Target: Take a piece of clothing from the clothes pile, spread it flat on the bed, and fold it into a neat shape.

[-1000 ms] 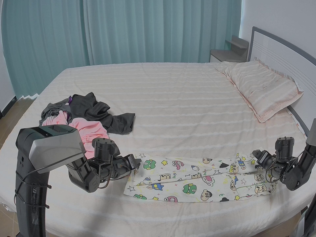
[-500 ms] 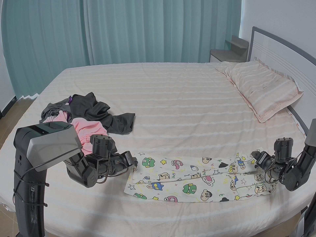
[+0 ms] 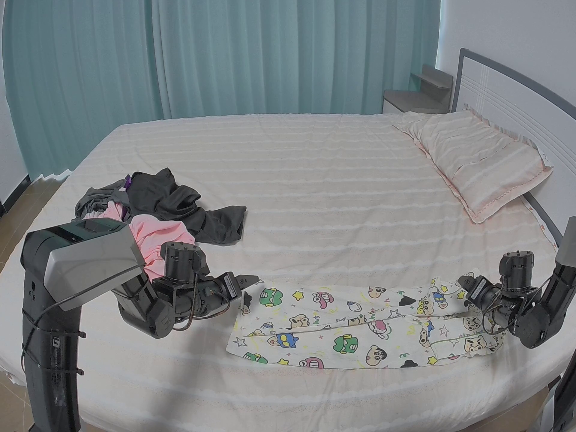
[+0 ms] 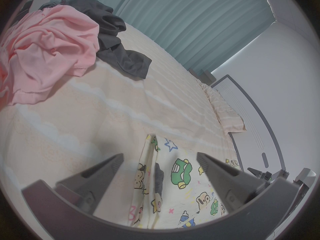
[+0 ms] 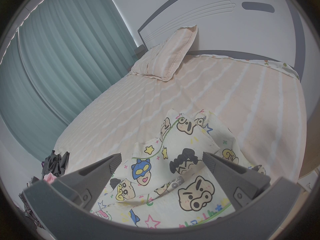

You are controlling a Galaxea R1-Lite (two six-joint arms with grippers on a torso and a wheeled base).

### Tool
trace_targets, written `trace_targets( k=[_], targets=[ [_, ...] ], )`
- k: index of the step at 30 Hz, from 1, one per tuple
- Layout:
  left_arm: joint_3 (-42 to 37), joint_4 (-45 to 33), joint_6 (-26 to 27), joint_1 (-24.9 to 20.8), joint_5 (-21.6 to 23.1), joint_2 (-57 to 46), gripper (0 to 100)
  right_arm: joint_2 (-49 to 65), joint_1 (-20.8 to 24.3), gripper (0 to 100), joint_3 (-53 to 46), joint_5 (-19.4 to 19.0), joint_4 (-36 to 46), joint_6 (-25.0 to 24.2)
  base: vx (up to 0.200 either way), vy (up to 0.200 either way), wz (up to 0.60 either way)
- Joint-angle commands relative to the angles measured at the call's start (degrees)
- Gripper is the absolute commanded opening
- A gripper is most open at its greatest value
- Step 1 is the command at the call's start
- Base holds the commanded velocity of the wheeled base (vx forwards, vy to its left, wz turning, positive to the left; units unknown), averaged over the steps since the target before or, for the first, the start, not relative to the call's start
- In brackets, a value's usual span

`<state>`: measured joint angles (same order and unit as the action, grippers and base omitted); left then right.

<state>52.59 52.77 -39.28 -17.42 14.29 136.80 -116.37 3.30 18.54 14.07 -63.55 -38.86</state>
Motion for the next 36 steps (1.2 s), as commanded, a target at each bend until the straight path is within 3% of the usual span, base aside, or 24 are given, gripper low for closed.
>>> trace_targets(
  k=[1,4,7,16,21,36],
  targets=[
    [-0.56,0.05,-0.27,0.63,-0.05,-2.33,100,-0.08,0.04,100,0.00,-0.01,0.00,0.02,0.000,0.000,0.00],
    [-2.32,0.05,-0.80,0.90,-0.05,-5.05,100,-0.08,0.04,100,0.00,0.08,0.00,0.02,0.000,0.000,0.00],
    [-7.68,0.40,-5.11,-0.95,0.74,-11.12,100,0.18,0.04,100,-0.08,0.08,0.00,0.02,0.000,0.000,0.00],
    [-12.07,1.81,-5.11,-4.73,0.83,-10.06,100,0.18,0.04,100,-0.08,-0.01,0.00,0.02,0.000,0.000,0.00],
    [-13.92,6.29,-4.93,-6.75,0.74,-6.72,100,0.18,0.04,100,-0.08,-0.01,0.00,0.02,0.000,0.000,0.00],
    [-15.41,8.40,-1.15,-7.01,0.48,-3.65,100,0.00,0.56,100,-0.61,-0.01,-0.08,0.10,0.000,0.000,0.00]
  ],
)
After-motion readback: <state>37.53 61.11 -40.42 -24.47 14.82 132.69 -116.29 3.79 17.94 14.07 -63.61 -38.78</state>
